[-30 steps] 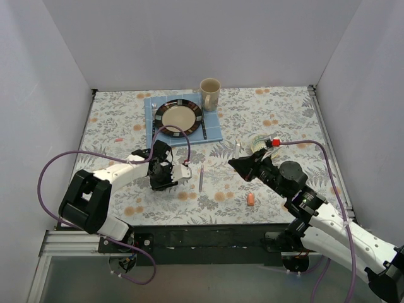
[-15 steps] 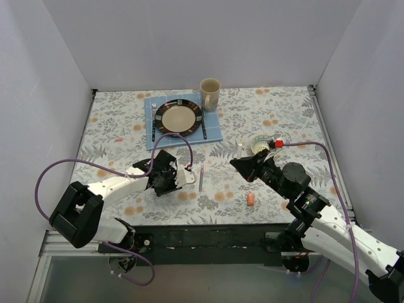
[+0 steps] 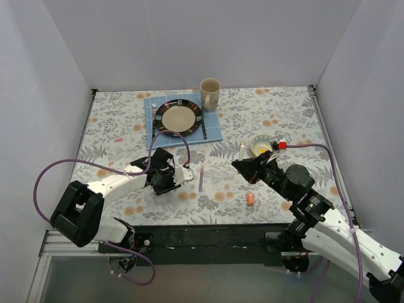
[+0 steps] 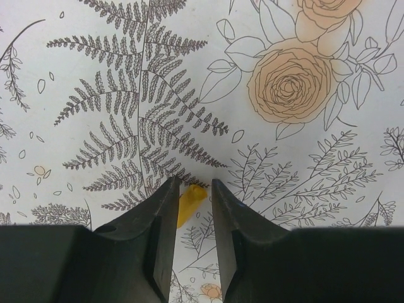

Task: Insert the pens into the pen caps

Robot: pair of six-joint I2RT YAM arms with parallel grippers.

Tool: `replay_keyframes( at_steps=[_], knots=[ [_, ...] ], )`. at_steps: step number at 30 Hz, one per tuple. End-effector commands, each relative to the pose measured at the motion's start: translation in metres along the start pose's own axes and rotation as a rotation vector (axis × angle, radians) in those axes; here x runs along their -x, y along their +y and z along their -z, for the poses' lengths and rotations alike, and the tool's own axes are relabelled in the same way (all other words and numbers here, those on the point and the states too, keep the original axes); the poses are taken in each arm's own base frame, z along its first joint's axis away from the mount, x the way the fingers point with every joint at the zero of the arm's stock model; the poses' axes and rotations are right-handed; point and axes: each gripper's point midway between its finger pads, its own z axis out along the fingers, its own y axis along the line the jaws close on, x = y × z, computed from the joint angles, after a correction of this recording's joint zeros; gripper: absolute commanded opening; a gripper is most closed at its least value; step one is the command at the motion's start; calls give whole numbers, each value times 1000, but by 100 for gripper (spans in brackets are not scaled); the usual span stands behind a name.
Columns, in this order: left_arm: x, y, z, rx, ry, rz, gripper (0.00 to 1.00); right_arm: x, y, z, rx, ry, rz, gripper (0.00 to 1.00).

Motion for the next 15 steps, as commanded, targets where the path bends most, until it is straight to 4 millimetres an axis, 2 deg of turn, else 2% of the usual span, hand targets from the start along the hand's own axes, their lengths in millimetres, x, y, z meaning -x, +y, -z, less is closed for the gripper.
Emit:
replay_keyframes(
  at_steps=[1,15],
  knots=[
    [-44,-27,-8,-140,149,11,27,12,7,3,20,-42,-2,1],
    [-51,-9,3,-159,219,22,26,19,3,7,-2,-77,22,1]
  ],
)
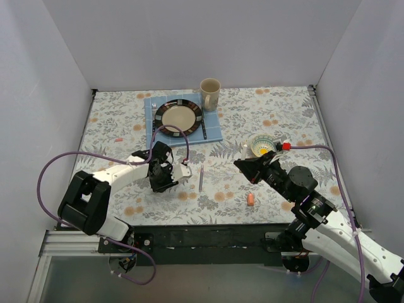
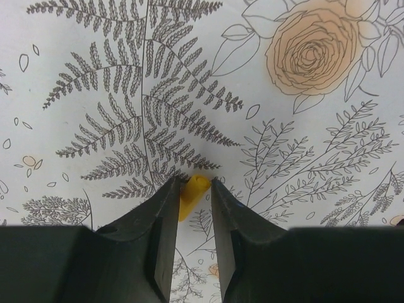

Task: Insert the pens into the pen caps

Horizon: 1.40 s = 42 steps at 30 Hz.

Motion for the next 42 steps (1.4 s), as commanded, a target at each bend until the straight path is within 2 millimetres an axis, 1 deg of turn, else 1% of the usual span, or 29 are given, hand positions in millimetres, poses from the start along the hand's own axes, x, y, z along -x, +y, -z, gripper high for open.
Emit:
replay_keyframes(
  at_steps=[1,2,6,10,11,14,16,18,19,20,23,24,26,27,28,29,30,31,32,33,34,35,36,37,38,39,40,41,42],
  knots=[
    [-41,-16,-6,-62,139,-2,26,12,3,1,9,-47,20,1],
    [-40,-12,-8,-46,129,-17,26,13,3,1,7,-48,22,1],
    [-39,-14,-13,-60,123,-15,22,16,2,5,1,-62,26,1],
    [-40,-15,-12,-60,129,10,14,19,2,7,-2,-76,27,1],
    [-37,-14,-12,-53,117,11,10,20,3,8,2,-79,27,1],
    [-29,-20,-13,-67,74,42,0,21,5,8,9,-80,25,1],
    [-17,-26,-12,-86,33,73,0,21,6,8,13,-77,27,1],
    [6,-26,-9,-105,-28,110,0,19,6,7,14,-73,24,1],
    [16,-27,-7,-110,-50,169,0,17,6,7,17,-66,20,1],
    [33,-23,-2,-103,-82,177,0,14,4,6,12,-56,17,1],
    [62,-11,10,-72,-148,297,0,2,2,4,15,-20,4,1],
    [79,0,20,-46,-191,316,0,-7,-1,2,11,3,2,1],
    [99,5,31,-50,-241,406,0,-16,-3,0,15,32,-2,1],
    [117,15,43,-35,-291,441,0,-22,-5,-1,14,47,-3,1],
    [129,21,49,-28,-330,468,0,-25,-5,-1,17,56,-1,1],
    [140,19,55,-57,-366,520,0,-26,-5,-2,24,53,0,1],
    [146,21,58,-55,-392,541,0,-28,-5,-3,29,54,2,1],
    [159,29,68,-31,-461,552,0,-31,-5,-4,38,57,6,1],
    [167,28,72,-49,-496,628,0,-33,-7,-5,38,58,21,1],
    [174,28,76,-68,-534,655,0,-32,0,-6,81,56,28,1],
    [188,31,85,-83,-600,678,0,-39,4,-5,115,74,32,1],
    [198,27,94,-115,-645,708,0,-44,5,-8,127,90,33,1],
    [207,25,103,-163,-680,798,0,-41,10,-10,153,75,34,1],
    [217,28,110,-174,-738,825,0,-46,14,-10,187,93,29,1],
    [224,29,125,-183,-797,858,0,-54,14,-13,198,110,22,1],
    [231,29,135,-215,-837,945,0,-58,16,-14,213,118,0,1],
    [240,35,150,-209,-919,956,0,-54,25,-15,266,100,-3,1],
    [239,34,151,-224,-950,995,0,-62,25,-18,275,125,-14,1],
    [241,34,171,-218,-1032,998,0,-64,29,-20,295,131,-19,1]
  ],
)
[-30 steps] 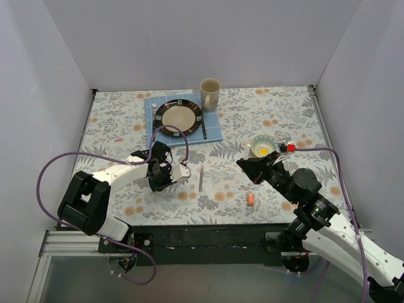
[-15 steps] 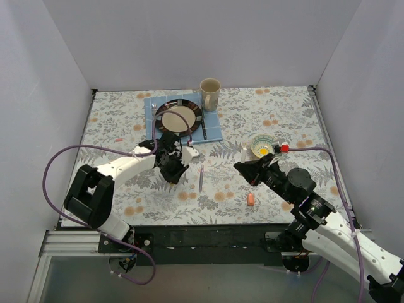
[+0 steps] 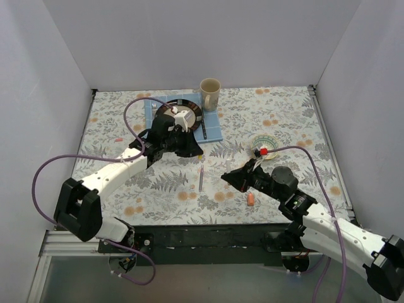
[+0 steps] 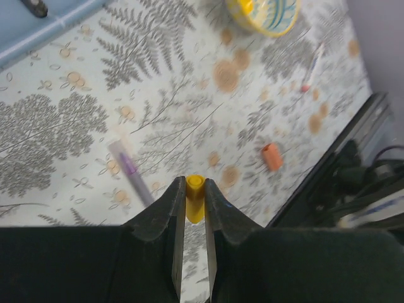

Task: Insert the pens into the pen caps

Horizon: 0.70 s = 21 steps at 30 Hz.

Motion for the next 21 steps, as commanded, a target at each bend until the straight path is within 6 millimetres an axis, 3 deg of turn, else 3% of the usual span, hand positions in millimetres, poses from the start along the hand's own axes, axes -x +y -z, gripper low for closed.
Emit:
replay_keyframes(
  at_steps=[1,2,4,7,14,21],
  knots=[
    [78,-66,50,-233,-390,190,0,15,39,-11,214,-63,10,1],
    [67,-63,49,-253,-403,217,0,12,39,-17,213,-48,7,1],
    [88,-86,80,-365,-542,201,0,13,46,-21,239,-46,7,1],
    [89,-92,94,-415,-604,223,0,19,54,-30,259,-55,-6,1],
    [81,-98,100,-494,-633,221,0,23,62,-51,275,-32,-41,1],
    [73,-97,102,-503,-640,204,0,26,66,-57,274,-30,-52,1]
  ],
)
